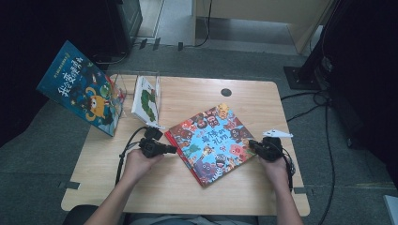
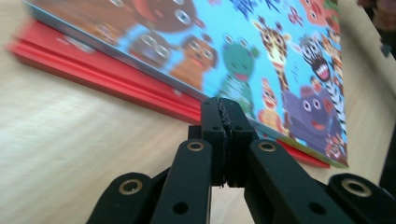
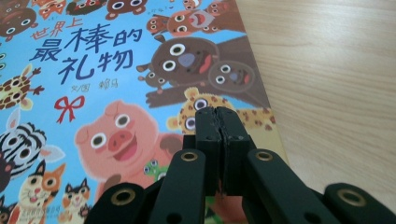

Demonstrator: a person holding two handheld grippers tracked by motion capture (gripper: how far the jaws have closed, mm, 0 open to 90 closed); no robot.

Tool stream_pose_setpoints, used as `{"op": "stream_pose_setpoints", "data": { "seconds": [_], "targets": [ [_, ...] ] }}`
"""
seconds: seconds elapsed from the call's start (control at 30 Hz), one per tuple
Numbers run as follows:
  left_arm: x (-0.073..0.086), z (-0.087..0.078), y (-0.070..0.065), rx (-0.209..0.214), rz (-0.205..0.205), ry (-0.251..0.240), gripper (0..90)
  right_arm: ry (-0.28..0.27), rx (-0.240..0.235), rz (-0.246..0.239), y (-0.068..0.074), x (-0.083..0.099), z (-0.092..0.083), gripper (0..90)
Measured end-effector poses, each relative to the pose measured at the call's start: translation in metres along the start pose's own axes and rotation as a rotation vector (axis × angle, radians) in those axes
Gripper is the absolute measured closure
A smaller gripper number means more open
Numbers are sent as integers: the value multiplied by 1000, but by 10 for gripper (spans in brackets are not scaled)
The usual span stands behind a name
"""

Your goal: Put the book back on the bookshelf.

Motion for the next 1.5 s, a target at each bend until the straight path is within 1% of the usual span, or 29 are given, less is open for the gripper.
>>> {"op": "stream_pose_setpoints", "data": {
  "seconds": [0.07,0.17,0.23,0.43,0.47,0.5,0.57,0.73,0.83,1.03,1.2,1.3,1.37,1.5],
  "targets": [
    [-4,-4,5,-12,3,-1,900,-2,6,10,-2,4,-4,881],
    [-11,-8,9,1,-8,-15,900,-5,13,18,-4,10,-11,880],
    [-15,-10,10,3,-2,-23,900,-7,22,24,-6,14,-15,881],
    [-24,-10,15,-3,6,-22,900,-11,39,50,-11,25,-26,880],
    [-26,-10,16,-6,6,-29,900,-6,46,54,-11,26,-27,880],
    [-27,-10,16,-2,4,-29,900,19,55,46,-12,30,-29,880],
    [-29,-9,17,-6,8,-29,900,40,65,42,-13,35,-29,880],
    [-33,-6,19,-6,7,-24,899,41,70,49,-15,39,-31,878],
    [-33,-5,20,-9,6,-22,897,57,71,44,-15,40,-28,876],
    [-30,-9,21,-16,2,-27,895,42,63,52,-17,37,-27,877],
    [-24,-14,23,-24,-13,-37,895,33,61,53,-20,33,-24,892],
    [-20,-17,24,-35,-15,-36,894,32,63,61,-22,30,-20,894],
    [-18,-20,25,-35,-24,-49,892,31,65,63,-24,27,-18,894],
    [-12,-26,29,-48,-42,-59,892,31,64,70,-27,22,-13,895]
  ]
}}
Point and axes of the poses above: each handheld gripper's, and its own axes: z roughly forward along the jaws, x roughly out of its underside, y roughly to its left, the point moved 4 cm from there along z, roughly forward along the jaws, and after that the axes turned 7 degrees about x, right-handed, at the moved point
